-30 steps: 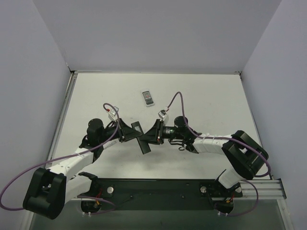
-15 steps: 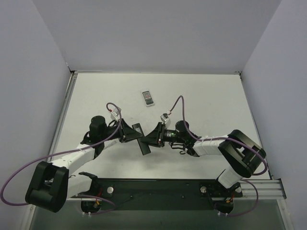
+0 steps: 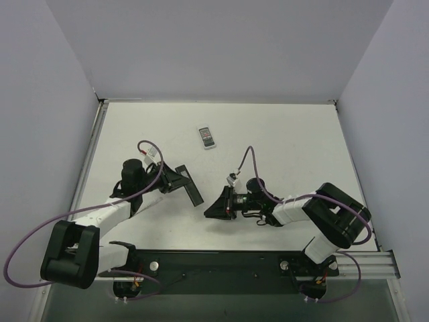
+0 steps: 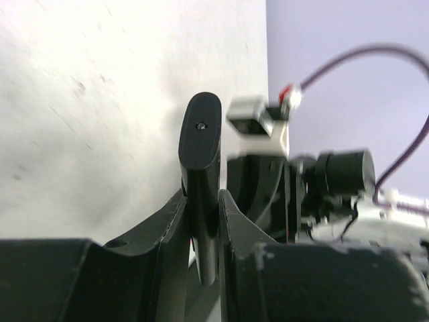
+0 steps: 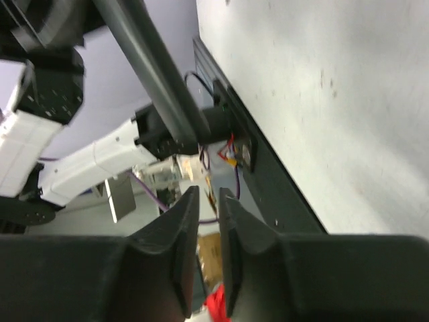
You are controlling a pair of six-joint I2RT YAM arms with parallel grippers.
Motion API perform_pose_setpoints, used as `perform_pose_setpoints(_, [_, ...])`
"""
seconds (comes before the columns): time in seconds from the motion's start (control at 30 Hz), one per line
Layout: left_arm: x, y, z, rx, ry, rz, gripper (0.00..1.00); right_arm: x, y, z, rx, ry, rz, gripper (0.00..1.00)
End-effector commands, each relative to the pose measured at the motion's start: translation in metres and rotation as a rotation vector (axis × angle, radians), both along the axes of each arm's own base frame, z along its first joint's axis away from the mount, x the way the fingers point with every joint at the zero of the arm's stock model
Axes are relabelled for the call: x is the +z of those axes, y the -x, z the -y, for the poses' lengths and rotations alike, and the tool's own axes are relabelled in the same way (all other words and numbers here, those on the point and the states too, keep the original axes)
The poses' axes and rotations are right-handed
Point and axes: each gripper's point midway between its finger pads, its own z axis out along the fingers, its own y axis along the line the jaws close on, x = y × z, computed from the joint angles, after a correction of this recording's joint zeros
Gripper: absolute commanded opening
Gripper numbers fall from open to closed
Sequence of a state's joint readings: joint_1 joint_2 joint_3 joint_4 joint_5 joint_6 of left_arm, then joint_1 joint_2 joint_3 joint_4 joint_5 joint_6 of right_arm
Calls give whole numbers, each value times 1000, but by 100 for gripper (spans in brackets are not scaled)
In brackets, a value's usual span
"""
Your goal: Unload the batteries from the remote control
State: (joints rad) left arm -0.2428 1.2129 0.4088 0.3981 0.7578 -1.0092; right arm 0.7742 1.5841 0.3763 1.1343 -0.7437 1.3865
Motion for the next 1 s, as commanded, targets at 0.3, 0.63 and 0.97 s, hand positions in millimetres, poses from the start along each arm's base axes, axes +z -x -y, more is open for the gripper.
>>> perform_pose_setpoints(0.3, [57, -25, -10, 54, 16, 241, 0, 57, -13, 4, 79, -38, 139, 73])
perform_pose_setpoints(0.63, [91, 8, 1, -55, 154, 315, 0, 82, -28, -12, 139, -20, 135, 75])
perform_pose_setpoints(0.97, [106, 22, 5, -104, 203, 362, 0, 104, -31, -38, 156, -102, 120, 66])
